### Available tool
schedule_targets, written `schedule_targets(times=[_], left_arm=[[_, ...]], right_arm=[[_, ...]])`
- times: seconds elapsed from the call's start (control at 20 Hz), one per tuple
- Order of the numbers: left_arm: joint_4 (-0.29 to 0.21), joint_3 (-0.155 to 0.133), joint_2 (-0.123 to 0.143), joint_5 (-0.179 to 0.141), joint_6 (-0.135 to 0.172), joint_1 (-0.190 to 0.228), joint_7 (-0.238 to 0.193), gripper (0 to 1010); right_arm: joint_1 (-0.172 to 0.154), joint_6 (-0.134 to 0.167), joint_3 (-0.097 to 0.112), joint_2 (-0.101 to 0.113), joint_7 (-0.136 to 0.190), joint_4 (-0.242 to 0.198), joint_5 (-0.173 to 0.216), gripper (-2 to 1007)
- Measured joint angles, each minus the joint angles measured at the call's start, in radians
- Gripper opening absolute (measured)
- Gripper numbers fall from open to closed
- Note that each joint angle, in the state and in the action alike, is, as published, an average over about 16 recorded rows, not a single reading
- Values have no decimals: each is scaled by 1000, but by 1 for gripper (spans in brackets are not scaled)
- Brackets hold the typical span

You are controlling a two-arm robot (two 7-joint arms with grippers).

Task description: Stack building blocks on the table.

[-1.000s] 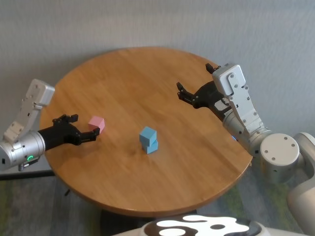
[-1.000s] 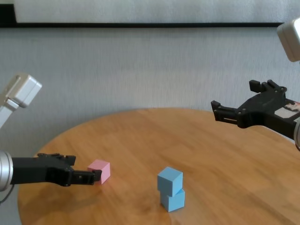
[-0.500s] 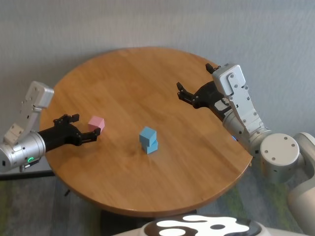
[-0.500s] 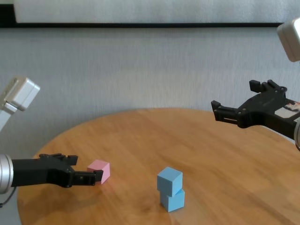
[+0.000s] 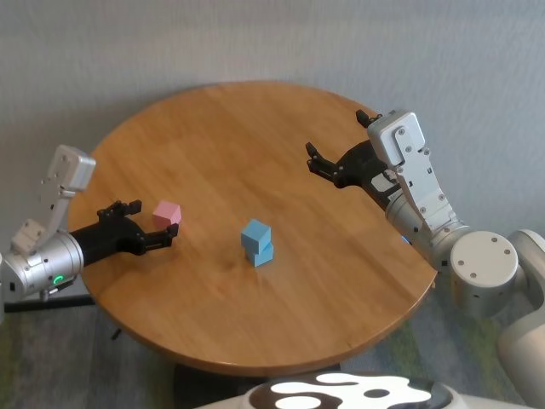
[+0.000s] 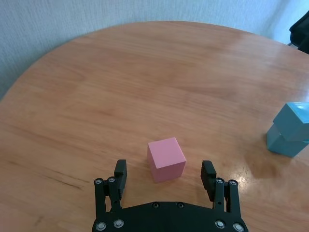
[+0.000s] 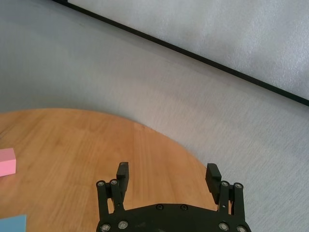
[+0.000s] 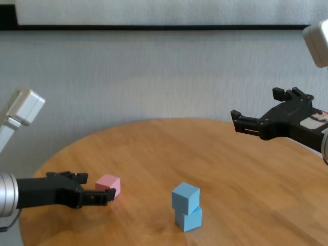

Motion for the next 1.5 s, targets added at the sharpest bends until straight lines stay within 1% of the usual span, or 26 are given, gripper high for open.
schedule_targets(times=[0.65, 1.5], left_arm=[[55, 0, -29, 10, -44, -15, -16, 1002], [104, -11, -47, 28, -70, -30, -15, 1002]], right_arm=[[0, 0, 0, 0, 0, 0, 0, 1005], [0, 0, 0, 0, 0, 0, 0, 1005]])
